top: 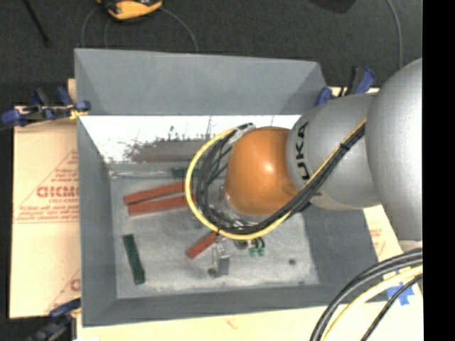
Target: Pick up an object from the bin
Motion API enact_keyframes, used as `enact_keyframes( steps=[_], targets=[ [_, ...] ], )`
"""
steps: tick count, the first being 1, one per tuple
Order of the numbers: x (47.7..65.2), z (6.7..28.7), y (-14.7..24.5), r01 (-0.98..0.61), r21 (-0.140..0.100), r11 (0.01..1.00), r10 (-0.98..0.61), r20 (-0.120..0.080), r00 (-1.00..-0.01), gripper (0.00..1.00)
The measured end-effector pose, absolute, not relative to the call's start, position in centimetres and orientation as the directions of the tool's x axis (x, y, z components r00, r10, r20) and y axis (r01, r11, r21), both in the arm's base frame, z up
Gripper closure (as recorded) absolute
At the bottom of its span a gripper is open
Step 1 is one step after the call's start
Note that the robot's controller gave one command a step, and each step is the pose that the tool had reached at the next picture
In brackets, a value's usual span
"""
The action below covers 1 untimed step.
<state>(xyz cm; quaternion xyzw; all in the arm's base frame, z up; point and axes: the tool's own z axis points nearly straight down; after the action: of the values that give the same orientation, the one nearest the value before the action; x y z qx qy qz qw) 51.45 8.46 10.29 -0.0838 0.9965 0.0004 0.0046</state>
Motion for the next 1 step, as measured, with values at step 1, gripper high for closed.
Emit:
enact_keyframes(
  steps=[1],
  targets=[
    [52.59, 7.42, 6.93, -0.137, 0.001, 0.991, -0.137, -0.001, -0.991, 0.0]
  ],
)
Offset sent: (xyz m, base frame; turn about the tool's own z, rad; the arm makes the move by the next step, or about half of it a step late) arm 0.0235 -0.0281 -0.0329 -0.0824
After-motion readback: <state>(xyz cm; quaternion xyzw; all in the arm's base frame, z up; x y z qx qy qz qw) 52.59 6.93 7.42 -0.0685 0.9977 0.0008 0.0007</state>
